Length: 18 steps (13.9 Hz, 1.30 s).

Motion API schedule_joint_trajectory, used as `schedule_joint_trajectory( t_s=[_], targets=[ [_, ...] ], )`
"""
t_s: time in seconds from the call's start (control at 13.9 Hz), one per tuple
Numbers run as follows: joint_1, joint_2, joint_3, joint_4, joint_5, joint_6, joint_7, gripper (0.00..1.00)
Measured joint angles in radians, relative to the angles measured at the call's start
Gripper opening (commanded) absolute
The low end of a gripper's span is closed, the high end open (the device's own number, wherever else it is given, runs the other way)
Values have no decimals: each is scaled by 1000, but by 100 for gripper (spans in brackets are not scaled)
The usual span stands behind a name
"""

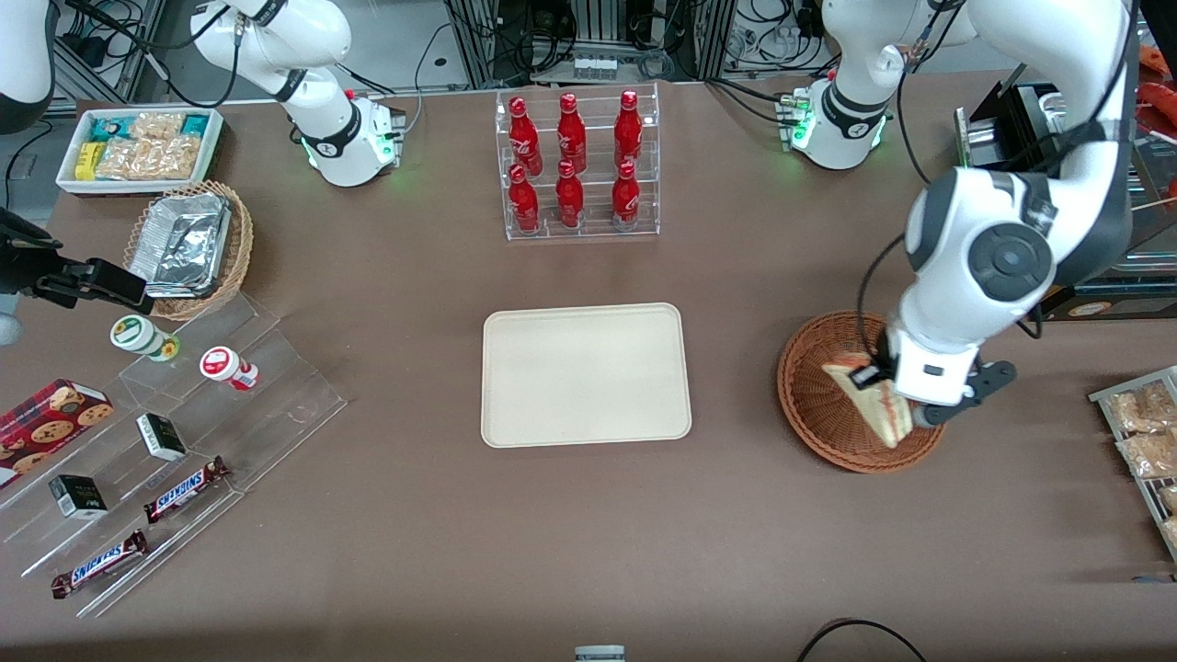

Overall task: Place sandwich from basket to tray
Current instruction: 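Lift the sandwich and carry it with the left gripper over the cream tray, then lower the sandwich onto the tray and open the left gripper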

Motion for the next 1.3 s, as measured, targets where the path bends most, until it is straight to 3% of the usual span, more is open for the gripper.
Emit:
schedule_joint_trajectory(
  t_s=[0.29,0.58,1.3],
  targets=[
    [-196,61,-6,74,0,-1,-27,0],
    [-333,213,-6,207,0,1,-61,0],
    [-503,444,-6,382,0,78,-87,0]
  ],
)
